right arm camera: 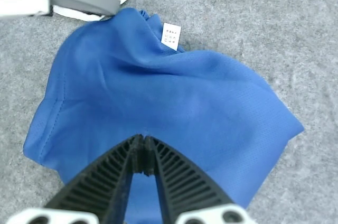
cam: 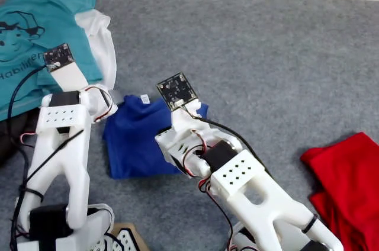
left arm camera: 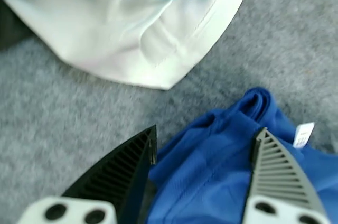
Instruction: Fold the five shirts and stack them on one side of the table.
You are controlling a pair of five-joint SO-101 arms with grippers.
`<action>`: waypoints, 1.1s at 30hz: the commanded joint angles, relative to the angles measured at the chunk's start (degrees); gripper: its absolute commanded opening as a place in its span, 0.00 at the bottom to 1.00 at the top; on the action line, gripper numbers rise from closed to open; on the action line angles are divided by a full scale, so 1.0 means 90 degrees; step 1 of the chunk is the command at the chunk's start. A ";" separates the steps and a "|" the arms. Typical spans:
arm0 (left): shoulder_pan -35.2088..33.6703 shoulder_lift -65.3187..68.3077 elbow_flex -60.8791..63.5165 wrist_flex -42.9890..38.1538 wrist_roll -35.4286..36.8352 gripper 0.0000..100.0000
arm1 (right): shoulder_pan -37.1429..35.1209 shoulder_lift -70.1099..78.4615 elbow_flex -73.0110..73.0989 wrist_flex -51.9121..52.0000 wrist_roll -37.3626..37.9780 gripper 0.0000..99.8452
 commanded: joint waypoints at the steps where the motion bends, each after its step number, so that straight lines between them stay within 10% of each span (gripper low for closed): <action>1: 0.0083 -0.0230 -0.0249 0.0430 0.0381 0.26 | 0.0063 0.0239 -0.0063 -0.0093 0.0078 0.02; 18: 0.0484 -0.1460 -0.0669 0.0801 0.0850 0.22 | 0.0044 0.1314 -0.0464 -0.0103 0.0088 0.02; 33: 0.0484 0.1216 -0.0874 0.0000 0.0830 0.22 | 0.0044 0.1275 -0.0444 -0.0103 0.0078 0.02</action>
